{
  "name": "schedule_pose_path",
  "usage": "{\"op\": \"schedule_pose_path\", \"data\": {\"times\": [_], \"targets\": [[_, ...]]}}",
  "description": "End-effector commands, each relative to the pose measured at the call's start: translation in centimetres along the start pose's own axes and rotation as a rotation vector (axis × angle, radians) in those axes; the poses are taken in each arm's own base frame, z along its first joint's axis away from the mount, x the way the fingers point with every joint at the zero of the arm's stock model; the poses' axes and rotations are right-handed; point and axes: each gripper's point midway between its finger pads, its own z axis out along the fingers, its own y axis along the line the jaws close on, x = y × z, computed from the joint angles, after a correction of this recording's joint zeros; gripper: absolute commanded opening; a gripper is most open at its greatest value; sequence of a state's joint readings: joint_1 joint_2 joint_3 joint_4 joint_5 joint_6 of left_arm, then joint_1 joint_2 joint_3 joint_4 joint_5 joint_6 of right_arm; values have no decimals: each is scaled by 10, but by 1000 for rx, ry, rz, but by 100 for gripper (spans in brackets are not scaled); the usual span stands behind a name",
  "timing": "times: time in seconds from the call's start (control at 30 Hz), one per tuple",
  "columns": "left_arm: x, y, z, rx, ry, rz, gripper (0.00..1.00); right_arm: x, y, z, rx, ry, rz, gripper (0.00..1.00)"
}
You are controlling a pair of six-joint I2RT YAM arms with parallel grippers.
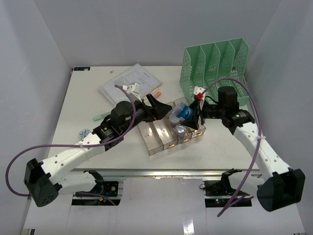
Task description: Organize the desk
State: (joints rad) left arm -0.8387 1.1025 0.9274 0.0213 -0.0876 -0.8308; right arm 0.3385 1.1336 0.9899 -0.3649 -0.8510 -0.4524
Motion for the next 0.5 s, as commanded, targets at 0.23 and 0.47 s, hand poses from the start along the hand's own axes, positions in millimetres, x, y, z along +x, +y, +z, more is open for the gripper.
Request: {"op": "schedule_pose_path", "data": {"times": [0.23, 0.47], "targets": [[18, -54, 40, 216, 136, -302, 98, -18, 0, -24, 6, -168, -94, 8], [34, -50, 55, 208, 195, -352, 98, -18, 0, -23, 14, -181, -100, 8]]}}
